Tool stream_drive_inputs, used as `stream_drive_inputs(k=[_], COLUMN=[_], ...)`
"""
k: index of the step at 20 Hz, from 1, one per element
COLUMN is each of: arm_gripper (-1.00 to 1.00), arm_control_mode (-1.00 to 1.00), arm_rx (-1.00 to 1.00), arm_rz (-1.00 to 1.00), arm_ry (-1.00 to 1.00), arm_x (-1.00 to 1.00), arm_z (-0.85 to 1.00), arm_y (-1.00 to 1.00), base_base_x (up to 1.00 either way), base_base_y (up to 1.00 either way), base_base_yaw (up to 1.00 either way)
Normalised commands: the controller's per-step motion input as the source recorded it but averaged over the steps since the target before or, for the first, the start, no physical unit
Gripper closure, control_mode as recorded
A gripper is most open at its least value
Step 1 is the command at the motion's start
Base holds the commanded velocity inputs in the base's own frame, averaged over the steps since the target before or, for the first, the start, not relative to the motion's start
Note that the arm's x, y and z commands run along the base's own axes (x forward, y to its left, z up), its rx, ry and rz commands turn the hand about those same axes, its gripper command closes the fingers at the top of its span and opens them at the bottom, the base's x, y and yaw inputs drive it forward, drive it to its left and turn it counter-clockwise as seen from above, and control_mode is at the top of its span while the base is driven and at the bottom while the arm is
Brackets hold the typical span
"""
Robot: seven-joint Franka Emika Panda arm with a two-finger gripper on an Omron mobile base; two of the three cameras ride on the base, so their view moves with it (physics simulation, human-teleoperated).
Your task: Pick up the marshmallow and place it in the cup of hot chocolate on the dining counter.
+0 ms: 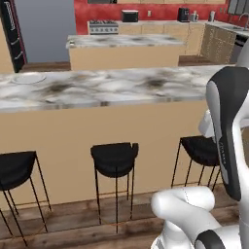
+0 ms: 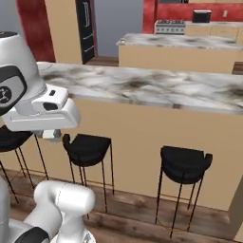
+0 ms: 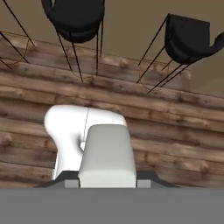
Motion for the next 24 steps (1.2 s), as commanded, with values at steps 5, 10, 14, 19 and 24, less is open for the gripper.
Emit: stream_drive_inputs(k=[5,10,14,19,24], arm_gripper=[1.00,1.00,1.00,1.00,1.00], arm_control_mode=[1.00,1.00,1.00,1.00,1.00], arm_rx=[0.00,0.00,0.00,0.00,0.00], arm_rz=[0.00,0.00,0.00,0.00,0.00], arm_ry=[0.00,0.00,0.00,0.00,0.00], arm_x=[0.00,0.00,0.00,0.00,0.00], arm_z=[0.00,0.00,0.00,0.00,0.00], arm_y=[0.00,0.00,0.00,0.00,0.00], base_base_x=[0.00,0.03,0.17,0.02,0.21], base_base_y=[-1.00,-1.00,-1.00,-1.00,-1.00], base_base_yaw=[-0.29,-0.23,-0.10,-0.07,-0.05])
